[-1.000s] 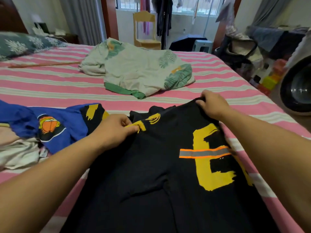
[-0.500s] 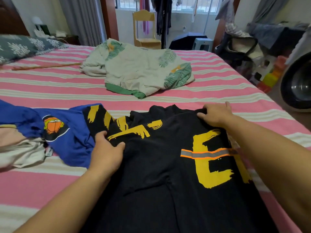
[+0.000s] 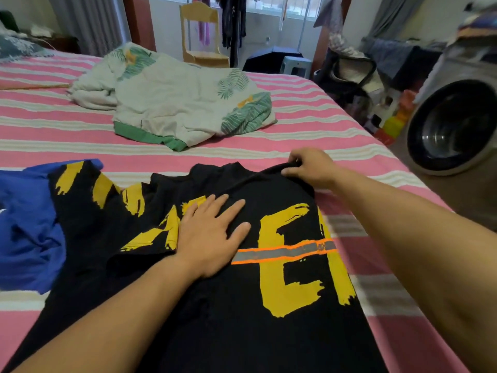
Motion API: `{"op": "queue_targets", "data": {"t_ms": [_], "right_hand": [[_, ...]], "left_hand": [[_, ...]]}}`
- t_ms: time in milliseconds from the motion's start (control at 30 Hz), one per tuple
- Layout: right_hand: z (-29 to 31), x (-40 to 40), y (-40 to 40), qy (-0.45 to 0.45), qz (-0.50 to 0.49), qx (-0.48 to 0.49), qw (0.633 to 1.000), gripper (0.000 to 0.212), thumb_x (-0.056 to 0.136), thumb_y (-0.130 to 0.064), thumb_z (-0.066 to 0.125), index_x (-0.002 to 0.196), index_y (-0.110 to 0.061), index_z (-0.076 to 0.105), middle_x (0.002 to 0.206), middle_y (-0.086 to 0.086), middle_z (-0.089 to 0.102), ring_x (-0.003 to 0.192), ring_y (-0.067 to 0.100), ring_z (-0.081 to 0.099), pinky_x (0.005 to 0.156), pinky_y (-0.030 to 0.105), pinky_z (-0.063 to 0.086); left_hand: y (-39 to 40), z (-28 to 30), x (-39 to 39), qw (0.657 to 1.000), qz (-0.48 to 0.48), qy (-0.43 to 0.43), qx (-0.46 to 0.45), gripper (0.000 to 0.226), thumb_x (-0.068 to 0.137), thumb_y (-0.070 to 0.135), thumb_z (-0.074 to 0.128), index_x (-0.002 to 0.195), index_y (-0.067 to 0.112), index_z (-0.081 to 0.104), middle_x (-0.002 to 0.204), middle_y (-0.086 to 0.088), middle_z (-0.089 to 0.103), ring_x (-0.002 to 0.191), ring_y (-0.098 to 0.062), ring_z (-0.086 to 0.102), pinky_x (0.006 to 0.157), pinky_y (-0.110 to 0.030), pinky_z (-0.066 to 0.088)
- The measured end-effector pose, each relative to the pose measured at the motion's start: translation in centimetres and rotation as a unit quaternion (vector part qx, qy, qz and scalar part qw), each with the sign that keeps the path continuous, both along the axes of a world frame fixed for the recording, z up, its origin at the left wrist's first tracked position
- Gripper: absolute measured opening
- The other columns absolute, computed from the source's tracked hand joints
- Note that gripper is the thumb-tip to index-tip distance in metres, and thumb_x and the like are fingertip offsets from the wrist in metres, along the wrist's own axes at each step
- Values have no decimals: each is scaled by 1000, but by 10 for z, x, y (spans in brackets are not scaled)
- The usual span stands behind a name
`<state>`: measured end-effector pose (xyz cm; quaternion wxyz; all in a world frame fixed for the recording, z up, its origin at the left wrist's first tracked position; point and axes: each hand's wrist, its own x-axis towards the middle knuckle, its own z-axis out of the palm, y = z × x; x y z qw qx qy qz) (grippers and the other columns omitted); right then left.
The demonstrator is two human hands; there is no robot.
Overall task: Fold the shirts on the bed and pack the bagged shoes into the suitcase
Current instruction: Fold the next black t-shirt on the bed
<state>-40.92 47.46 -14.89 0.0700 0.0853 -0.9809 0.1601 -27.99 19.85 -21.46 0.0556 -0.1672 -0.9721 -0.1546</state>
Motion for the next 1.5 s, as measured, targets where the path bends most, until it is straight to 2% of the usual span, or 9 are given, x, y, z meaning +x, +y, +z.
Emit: {"op": "queue_targets", "data": {"t_ms": [300, 433, 667, 800, 900, 1033, 1200, 1333, 1500], "right_hand": [[4, -14, 17, 80, 80, 438, 892, 56, 96, -69, 32, 105, -20, 58, 105, 9, 66, 99, 31, 61, 87, 41, 41], [3, 16, -22, 205, 34, 326, 922, 43, 84, -34, 73, 117, -8, 63, 123, 21, 58, 110, 42, 53, 99, 49, 40], [-52, 129, -55, -100, -54, 116, 987, 77, 95, -74, 10, 161, -35, 5, 169, 4, -2, 155, 26, -4, 125, 46, 4], [-44, 113, -52, -142, -62, 124, 980, 76, 93, -76, 8, 160, -39, 3, 169, 2, -5, 155, 25, -7, 125, 48, -1], [-30, 115, -67, -152, -101, 137, 974, 68, 98, -68, 10, 159, -39, 7, 169, 4, -4, 154, 30, -8, 123, 54, -3], [-7, 178, -133, -27, -21, 72, 997, 68, 100, -65, 23, 159, -34, 16, 169, 3, 2, 155, 27, -7, 125, 49, -1], [-25, 256, -198, -119, 141, 112, 976, 106, 81, -85, 37, 161, -24, 5, 168, 4, -5, 154, 28, -13, 124, 50, -5], [-29, 259, -228, 55, 171, 149, 972, 68, 91, -58, 54, 139, -10, 50, 125, 10, 54, 113, 30, 52, 92, 41, 47], [-4, 267, -224, 127, 38, -143, 981, 39, 88, -11, 55, 127, -18, 54, 101, 1, 60, 83, 23, 61, 68, 37, 50]], "left_hand": [[-5, -7, -5, 997, -1, 17, 81, 80, 86, 69, 11, 149, 37, 48, 157, 12, 40, 148, -9, 27, 120, -31, 18], [-5, -7, -7, 997, 5, 17, 75, 82, 84, 68, 9, 148, 36, 49, 156, 10, 42, 147, -11, 28, 118, -30, 17], [-37, 19, -6, 993, -66, -40, -88, 70, 96, 67, 14, 158, 37, 29, 166, 5, 25, 154, -16, 18, 125, -38, 12], [-134, 27, -7, 970, 84, -121, -195, 64, 102, 62, 6, 161, 38, 0, 171, -1, 5, 157, -26, 5, 126, -45, 6], [-148, 30, 15, 959, 164, -94, -212, 69, 103, 61, 16, 160, 23, 21, 166, -10, 22, 152, -34, 18, 123, -46, 16], [-137, 49, 12, 954, 274, -107, -50, 59, 93, 61, 52, 126, 13, 60, 137, -14, 50, 130, -40, 41, 104, -50, 38], [-144, 73, 3, 928, 260, -171, 204, 27, 85, 33, 68, 76, 10, 59, 79, -10, 59, 81, -33, 60, 73, -38, 46], [-137, 90, 6, 903, 245, -206, 286, 11, 92, 13, 62, 90, 2, 64, 83, -16, 61, 74, -28, 58, 61, -33, 47], [-87, 132, -7, 753, 189, -291, 559, 16, 102, 2, 42, 107, 12, 54, 83, -14, 56, 56, -20, 62, 44, -26, 52]]}}
